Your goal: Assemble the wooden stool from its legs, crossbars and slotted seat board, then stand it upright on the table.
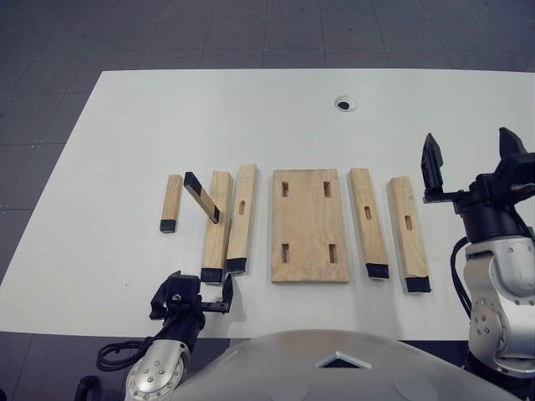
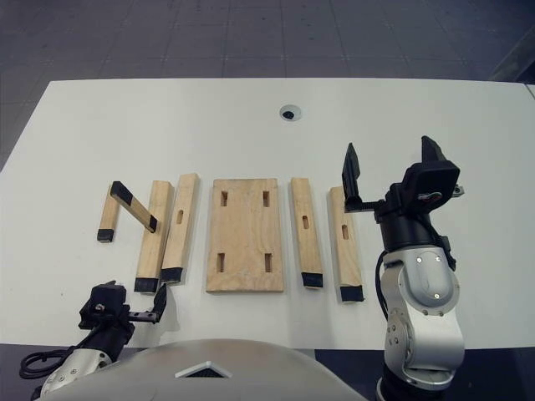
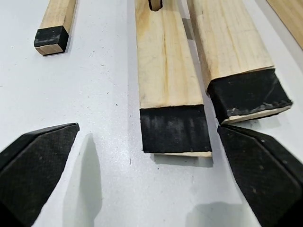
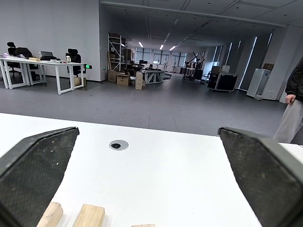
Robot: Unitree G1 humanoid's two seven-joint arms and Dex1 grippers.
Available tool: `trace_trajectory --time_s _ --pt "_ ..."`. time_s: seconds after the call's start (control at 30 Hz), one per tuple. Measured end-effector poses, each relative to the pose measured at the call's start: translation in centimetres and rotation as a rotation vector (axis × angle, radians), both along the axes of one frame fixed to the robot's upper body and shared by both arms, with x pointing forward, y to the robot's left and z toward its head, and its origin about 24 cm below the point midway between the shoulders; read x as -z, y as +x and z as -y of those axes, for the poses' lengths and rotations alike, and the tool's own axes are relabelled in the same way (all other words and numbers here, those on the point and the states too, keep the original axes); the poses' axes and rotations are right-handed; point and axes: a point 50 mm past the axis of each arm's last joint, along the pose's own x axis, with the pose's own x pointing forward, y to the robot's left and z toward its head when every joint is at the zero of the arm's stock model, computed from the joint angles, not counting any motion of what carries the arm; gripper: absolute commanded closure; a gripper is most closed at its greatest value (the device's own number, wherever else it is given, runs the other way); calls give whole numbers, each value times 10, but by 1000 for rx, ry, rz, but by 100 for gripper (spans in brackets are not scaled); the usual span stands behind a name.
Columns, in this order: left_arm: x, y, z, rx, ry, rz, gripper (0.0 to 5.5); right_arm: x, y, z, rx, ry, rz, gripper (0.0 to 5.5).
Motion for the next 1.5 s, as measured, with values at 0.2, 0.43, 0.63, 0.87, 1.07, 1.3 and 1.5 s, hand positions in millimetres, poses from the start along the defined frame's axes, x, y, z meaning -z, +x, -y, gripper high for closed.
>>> trace_trajectory --time_s 0.2,0.43,0.63,0.87,1.07,1.3,1.5 --pt "2 7 -6 -32 23 18 3 0 -2 0 2 -1 -1 0" --pt "4 13 -8 -58 50 22 3 0 -2 0 3 -2 -2 0" --pt "4 17 12 54 -38 22 3 1 -3 0 4 -2 -5 0" --pt "8 21 14 36 -68 15 3 0 -4 0 3 -3 -2 0" --pt "10 24 11 -14 -85 17 3 0 -4 0 4 -3 -4 0" --pt "10 25 11 -19 -92 12 3 0 -4 0 5 -4 -5 0" --pt "7 21 15 47 -77 -3 3 0 -4 0 5 -3 -7 0"
